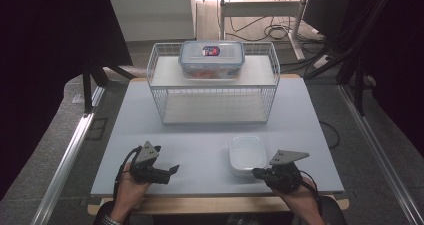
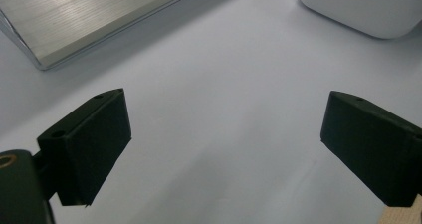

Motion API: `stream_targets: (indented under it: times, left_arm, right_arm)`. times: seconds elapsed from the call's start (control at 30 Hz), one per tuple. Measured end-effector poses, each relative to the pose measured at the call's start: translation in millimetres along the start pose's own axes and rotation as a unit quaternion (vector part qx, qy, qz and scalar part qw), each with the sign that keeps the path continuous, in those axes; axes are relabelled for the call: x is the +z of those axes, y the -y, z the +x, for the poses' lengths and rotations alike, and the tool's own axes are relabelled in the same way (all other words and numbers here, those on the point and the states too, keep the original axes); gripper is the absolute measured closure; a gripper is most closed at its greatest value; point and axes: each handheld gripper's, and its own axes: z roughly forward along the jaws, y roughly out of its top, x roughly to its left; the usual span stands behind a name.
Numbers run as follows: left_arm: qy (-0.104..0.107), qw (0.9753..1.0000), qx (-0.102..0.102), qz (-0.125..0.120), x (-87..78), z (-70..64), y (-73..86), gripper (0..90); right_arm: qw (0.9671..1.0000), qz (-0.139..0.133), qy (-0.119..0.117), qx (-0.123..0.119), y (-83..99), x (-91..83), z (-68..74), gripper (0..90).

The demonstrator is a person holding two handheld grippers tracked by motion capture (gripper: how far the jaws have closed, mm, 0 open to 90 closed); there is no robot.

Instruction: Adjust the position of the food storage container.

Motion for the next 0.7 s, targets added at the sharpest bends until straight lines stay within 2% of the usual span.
stream_targets:
  times: [0.1, 0.17, 0.27, 0.33, 0.37, 0.43, 0.47, 0.5, 0.63, 0.67, 0.7]
  left_arm:
    - [0.001, 1.0, 0.004, 0.003, 0.1, -0.8, 0.0, 5.3]
    - [0.001, 1.0, 0.004, 0.003, 0.2, -1.0, -0.2, 5.3]
    - [0.003, 1.0, 0.001, 0.005, 1.6, -0.2, -0.1, 5.3]
    - [0.005, 0.9999, 0.001, 0.009, 2.6, -0.4, -0.2, 5.3]
    - [0.009, 0.9999, -0.003, 0.01, 4.2, -0.5, -1.0, 5.3]
    - [0.011, 0.9999, -0.005, 0.012, 5.5, -0.3, -1.7, 5.4]
    - [0.014, 0.9998, -0.009, 0.015, 7.1, -0.2, -2.6, 5.7]
    - [0.023, 0.9994, -0.015, 0.021, 11.0, 0.0, -5.0, 5.8]
    - [0.029, 0.999, -0.018, 0.03, 17.2, 0.2, -9.4, 6.0]
    - [0.034, 0.9987, -0.02, 0.033, 21.1, 0.3, -13.1, 5.9]
    - [0.034, 0.9987, -0.02, 0.033, 21.1, 0.3, -13.1, 5.9]
  right_arm:
    - [0.9998, 0.014, 0.016, -0.001, 3.5, 3.3, -2.8, 88.8]
    - [0.9998, 0.01, 0.005, 0.017, 5.5, 3.2, -10.5, 89.0]
    - [0.9994, 0.009, 0.025, 0.023, 6.7, 0.5, -18.6, 89.0]
    - [0.9985, 0.011, 0.037, 0.039, 9.4, 0.0, -29.9, 89.0]
    - [0.9983, 0.009, 0.035, 0.044, 9.3, 0.0, -33.5, 89.0]
    - [0.9981, 0.008, 0.04, 0.046, 8.5, 0.5, -35.8, 89.0]
    - [0.9976, 0.008, 0.053, 0.043, 6.0, 1.3, -41.0, 88.9]
    - [0.9974, 0.009, 0.055, 0.046, 4.9, 1.8, -44.0, 88.9]
    - [0.9968, 0.005, 0.06, 0.053, 1.8, 4.7, -53.3, 88.9]
    - [0.9958, 0.011, 0.071, 0.056, 0.2, 8.1, -58.3, 88.4]
    - [0.9958, 0.011, 0.071, 0.056, 0.2, 8.1, -58.3, 88.4]
